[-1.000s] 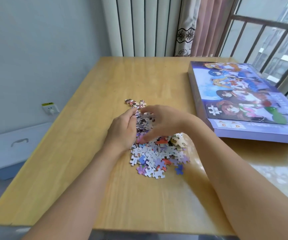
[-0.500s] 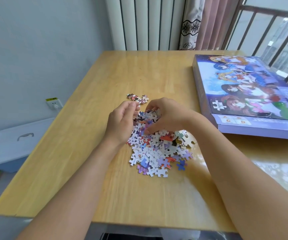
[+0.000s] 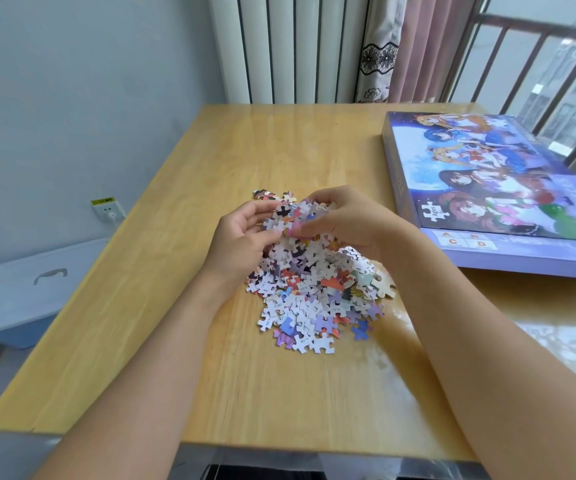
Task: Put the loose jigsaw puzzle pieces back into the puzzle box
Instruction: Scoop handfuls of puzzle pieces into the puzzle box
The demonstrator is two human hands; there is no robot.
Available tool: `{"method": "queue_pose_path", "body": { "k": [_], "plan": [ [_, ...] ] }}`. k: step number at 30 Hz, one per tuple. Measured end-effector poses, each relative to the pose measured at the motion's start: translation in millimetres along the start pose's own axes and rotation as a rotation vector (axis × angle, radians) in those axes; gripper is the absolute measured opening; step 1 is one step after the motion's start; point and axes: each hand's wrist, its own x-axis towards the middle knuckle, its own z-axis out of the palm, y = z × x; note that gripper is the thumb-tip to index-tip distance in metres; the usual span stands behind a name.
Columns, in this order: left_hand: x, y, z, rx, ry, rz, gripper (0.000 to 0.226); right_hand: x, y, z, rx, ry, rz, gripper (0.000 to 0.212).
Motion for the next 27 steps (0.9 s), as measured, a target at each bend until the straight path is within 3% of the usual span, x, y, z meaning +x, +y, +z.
{"method": "queue_pose_path", "body": {
  "k": [5, 10, 18, 20, 23, 27],
  "plan": [
    [1.0, -3.3, 4.1, -0.024, 0.02, -0.009, 0.041, 3.1, 3.3, -4.1, 0.239, -0.02, 0.052, 0.038],
    [-0.5, -5.5, 9.6, 0.029, -0.009, 0.011, 0.046, 5.8, 6.7, 4.7, 0.3, -0.047, 0.05, 0.046],
    [0.9, -7.2, 9.6, 0.094, -0.01, 0.041, 0.042, 5.7, 5.3, 11.6, 0.299, -0.032, 0.049, 0.098],
    [0.6, -7.3, 10.1, 0.098, -0.005, 0.047, 0.041, 5.2, 5.5, 11.7, 0.283, -0.043, 0.034, 0.095],
    [1.0, -8.4, 10.1, 0.041, 0.058, 0.034, 0.038, 3.9, 5.2, 12.9, 0.274, -0.048, 0.0, 0.07],
    [2.1, -10.6, 10.1, 0.018, 0.117, 0.016, 0.03, 5.8, 5.2, 16.6, 0.267, -0.028, 0.004, 0.076]
  ]
}}
